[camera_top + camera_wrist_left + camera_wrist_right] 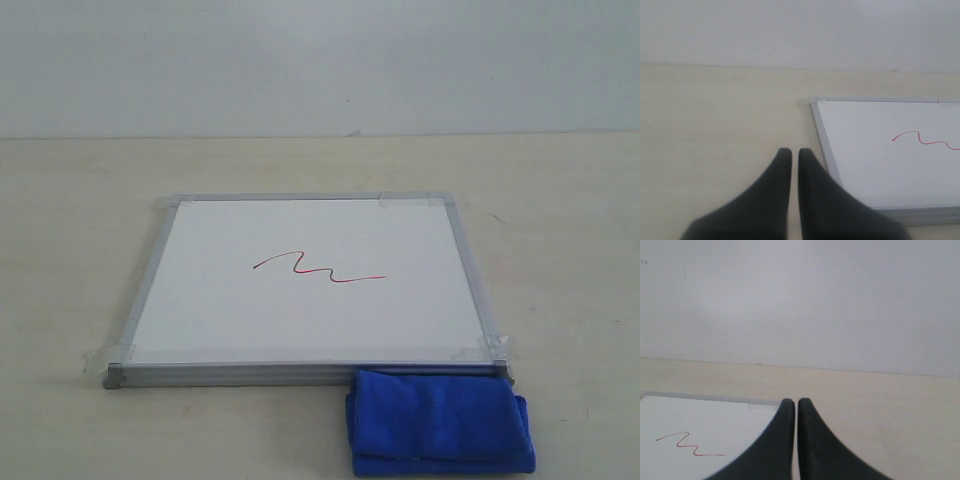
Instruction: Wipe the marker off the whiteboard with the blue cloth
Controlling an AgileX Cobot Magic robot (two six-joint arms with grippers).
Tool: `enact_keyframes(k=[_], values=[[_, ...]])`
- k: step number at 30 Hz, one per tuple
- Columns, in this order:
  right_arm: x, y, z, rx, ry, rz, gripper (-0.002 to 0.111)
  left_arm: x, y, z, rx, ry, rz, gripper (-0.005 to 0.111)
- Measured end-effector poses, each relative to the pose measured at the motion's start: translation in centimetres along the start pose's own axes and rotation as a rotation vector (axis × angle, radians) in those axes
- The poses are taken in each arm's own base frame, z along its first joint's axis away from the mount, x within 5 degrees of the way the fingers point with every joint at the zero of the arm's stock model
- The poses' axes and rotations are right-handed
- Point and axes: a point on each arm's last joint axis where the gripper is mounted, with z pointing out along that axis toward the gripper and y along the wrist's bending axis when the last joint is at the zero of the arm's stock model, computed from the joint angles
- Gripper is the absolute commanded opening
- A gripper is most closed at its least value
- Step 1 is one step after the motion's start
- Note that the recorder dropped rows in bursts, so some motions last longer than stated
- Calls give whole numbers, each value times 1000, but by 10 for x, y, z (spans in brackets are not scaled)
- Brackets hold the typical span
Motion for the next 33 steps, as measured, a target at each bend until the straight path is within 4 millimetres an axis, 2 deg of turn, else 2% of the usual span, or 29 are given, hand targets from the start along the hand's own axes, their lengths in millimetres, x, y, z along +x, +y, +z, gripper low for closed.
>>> enact_keyframes(k=[5, 14, 17, 20, 23, 27, 29, 33], values=[[-8, 0, 10, 1, 31, -1, 0, 0, 0, 0, 0, 0, 0, 5], [-18, 0, 10, -1, -75, 17, 0, 0, 0, 0, 0, 0, 0, 5], [-24, 2, 17, -37, -115, 77, 0, 0, 0, 0, 0, 0, 0, 5], [-20, 7, 44, -96, 3, -1, 0, 0, 0, 0, 0, 0, 0, 5], [-13, 20, 82, -296, 267, -137, 0, 0, 0, 0, 0, 0, 0, 5], [-1, 33, 122, -530, 559, -156, 0, 0, 0, 0, 0, 0, 0, 5], [7, 42, 132, -617, 631, -199, 0, 0, 0, 0, 0, 0, 0, 5], [17, 75, 129, -793, 657, -374, 0, 0, 0, 0, 0, 0, 0, 5]])
